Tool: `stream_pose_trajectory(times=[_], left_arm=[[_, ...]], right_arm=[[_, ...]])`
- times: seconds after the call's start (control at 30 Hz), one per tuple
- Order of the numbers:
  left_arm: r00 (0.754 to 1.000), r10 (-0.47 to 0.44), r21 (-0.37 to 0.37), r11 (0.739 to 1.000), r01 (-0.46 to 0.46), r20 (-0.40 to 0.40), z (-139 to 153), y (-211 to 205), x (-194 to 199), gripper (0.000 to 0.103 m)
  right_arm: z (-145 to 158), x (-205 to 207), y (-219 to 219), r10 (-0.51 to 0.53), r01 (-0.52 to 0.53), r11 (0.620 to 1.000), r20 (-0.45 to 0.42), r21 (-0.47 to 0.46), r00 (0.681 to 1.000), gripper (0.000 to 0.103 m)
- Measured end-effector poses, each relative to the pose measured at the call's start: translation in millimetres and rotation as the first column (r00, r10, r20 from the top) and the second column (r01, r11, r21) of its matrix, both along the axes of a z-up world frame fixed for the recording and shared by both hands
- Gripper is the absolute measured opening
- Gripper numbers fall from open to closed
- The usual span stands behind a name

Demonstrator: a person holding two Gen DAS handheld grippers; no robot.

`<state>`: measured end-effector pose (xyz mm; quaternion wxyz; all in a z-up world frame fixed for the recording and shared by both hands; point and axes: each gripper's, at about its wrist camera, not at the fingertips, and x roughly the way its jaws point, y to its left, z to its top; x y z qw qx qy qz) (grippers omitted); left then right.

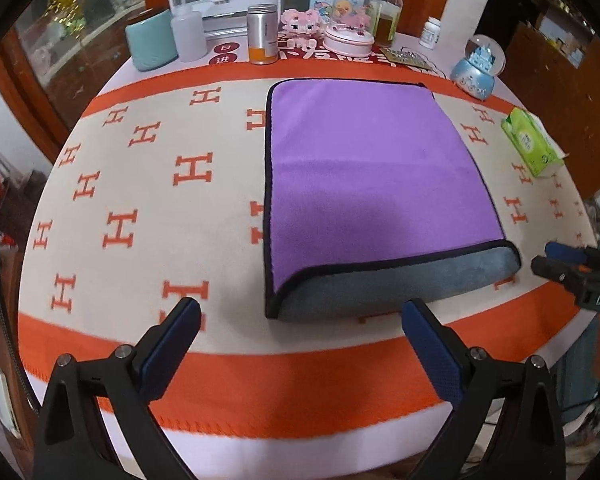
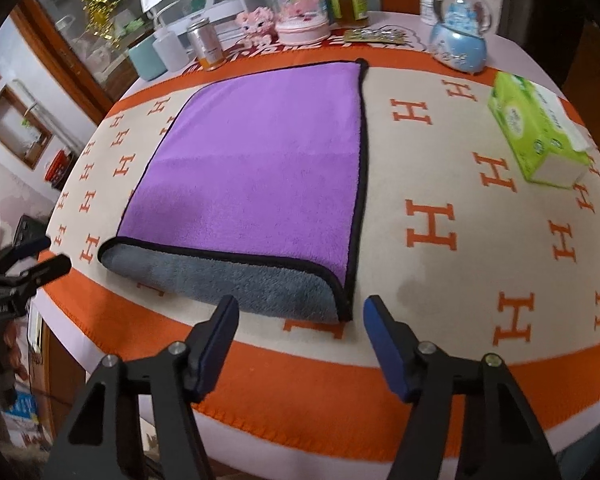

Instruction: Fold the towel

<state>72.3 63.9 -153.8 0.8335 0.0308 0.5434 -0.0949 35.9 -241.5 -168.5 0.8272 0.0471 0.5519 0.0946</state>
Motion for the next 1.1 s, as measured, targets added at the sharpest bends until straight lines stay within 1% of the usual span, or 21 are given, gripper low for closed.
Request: stream_pose_trajectory(times=[0.03, 0.1, 0.2, 0.27, 0.5, 0.6, 0.63, 0.73, 0.87, 1.0, 1.07, 1.1], left_arm=[[1.000, -0.017, 0.003, 1.000, 0.017, -0.011, -3.9, 1.1, 4.2, 0.098], [0.998, -0.049, -0.013, 0.999, 0.049, -0.038, -11.3, 3.6, 11.7, 0.094], [0.992, -0.103, -0.031, 0.994, 0.101, -0.070, -23.6, 6.7, 24.2, 0.091], [0.988, -0.131, -0.028, 0.991, 0.130, -0.081, -28.6, 6.9, 30.0, 0.086], [0.968, -0.222, -0.073, 0.974, 0.215, -0.116, -38.1, 4.9, 45.5, 0.082], [0.958, -0.258, -0.086, 0.965, 0.249, -0.127, -41.2, 2.0, 49.8, 0.077], [0.953, -0.272, -0.094, 0.961, 0.261, -0.135, -42.7, 0.9, 52.1, 0.074], [0.942, -0.302, -0.107, 0.952, 0.288, -0.148, -45.7, -0.4, 56.6, 0.069], [0.929, -0.340, -0.130, 0.938, 0.322, -0.150, -46.4, -1.7, 61.3, 0.067], [0.914, -0.370, -0.151, 0.925, 0.348, -0.167, -50.5, -1.1, 66.8, 0.067], [0.906, -0.379, -0.167, 0.921, 0.351, -0.186, -53.3, -0.6, 68.9, 0.057], [0.903, -0.383, -0.173, 0.920, 0.353, -0.196, -54.6, -0.7, 69.6, 0.055]], right_arm=[[-2.1, 2.5, -0.6, 0.015, -0.015, 1.000, 0.000, 0.006, 1.000, 0.060], [-7.8, 8.1, -1.4, 0.052, -0.052, 0.998, -0.012, 0.023, 0.999, 0.054], [-17.2, 16.9, -2.1, 0.110, -0.109, 0.993, -0.035, 0.044, 0.993, 0.046], [-21.5, 21.5, -1.2, 0.140, -0.138, 0.990, -0.049, 0.040, 0.989, 0.043], [-28.9, 32.8, -3.3, 0.206, -0.204, 0.978, -0.056, 0.049, 0.977, 0.038], [-33.5, 39.6, -7.0, 0.225, -0.221, 0.974, -0.071, 0.057, 0.972, 0.037], [-34.8, 41.8, -7.5, 0.232, -0.227, 0.972, -0.077, 0.066, 0.970, 0.036], [-39.2, 47.4, -10.1, 0.262, -0.253, 0.963, -0.094, 0.095, 0.960, 0.032], [-45.3, 51.2, -12.1, 0.307, -0.294, 0.949, -0.112, 0.116, 0.945, 0.030], [-48.8, 53.1, -14.4, 0.324, -0.305, 0.941, -0.125, 0.147, 0.938, 0.029], [-49.4, 54.5, -14.8, 0.333, -0.313, 0.937, -0.125, 0.157, 0.935, 0.029], [-49.6, 54.7, -14.9, 0.336, -0.315, 0.936, -0.125, 0.159, 0.934, 0.029]])
